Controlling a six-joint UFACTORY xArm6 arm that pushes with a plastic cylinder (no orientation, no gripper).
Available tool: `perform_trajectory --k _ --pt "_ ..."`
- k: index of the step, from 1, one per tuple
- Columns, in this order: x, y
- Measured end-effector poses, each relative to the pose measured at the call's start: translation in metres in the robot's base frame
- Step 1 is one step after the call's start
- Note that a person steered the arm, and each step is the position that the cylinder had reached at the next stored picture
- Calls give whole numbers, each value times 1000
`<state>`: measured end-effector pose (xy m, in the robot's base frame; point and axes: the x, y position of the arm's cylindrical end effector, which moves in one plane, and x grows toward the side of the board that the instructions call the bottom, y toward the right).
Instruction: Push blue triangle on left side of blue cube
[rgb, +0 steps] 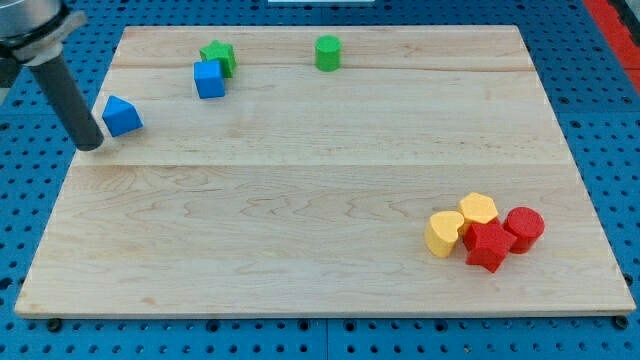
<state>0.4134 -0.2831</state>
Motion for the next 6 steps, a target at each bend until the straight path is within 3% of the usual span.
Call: perform_trajectory --k 3,6 --pt "-47 27" --pt "-92 97"
